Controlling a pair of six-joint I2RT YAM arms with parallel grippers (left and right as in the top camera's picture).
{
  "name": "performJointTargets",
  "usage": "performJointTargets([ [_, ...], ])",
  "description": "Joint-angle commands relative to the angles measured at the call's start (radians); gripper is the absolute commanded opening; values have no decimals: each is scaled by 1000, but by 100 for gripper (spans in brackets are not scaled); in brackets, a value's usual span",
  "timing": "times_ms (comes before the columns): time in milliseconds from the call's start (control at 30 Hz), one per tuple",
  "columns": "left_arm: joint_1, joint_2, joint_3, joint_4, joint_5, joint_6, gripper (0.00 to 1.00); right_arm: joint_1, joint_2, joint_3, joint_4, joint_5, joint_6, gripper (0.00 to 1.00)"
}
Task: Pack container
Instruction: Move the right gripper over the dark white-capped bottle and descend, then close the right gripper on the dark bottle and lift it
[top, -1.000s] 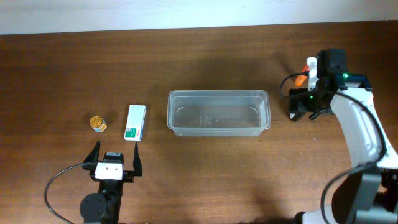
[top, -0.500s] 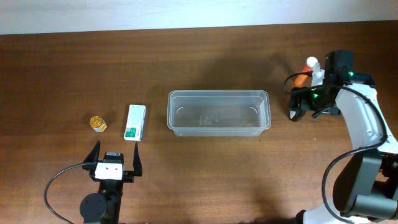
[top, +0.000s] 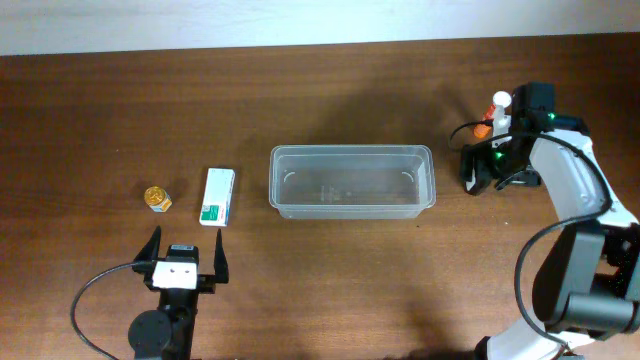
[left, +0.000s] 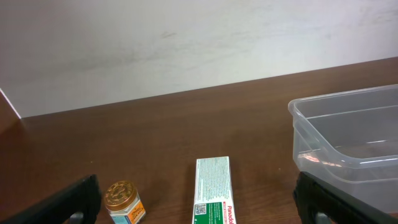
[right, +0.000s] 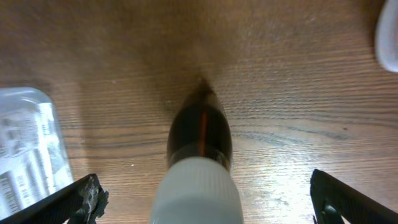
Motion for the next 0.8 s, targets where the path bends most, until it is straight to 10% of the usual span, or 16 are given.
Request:
performJointTargets([
  [0,6,-6,-5,-3,11,16,99,5,36,10,5,40,-10,99],
  [767,6,-6,-5,-3,11,16,99,6,43,-7,64,18,-10,86],
])
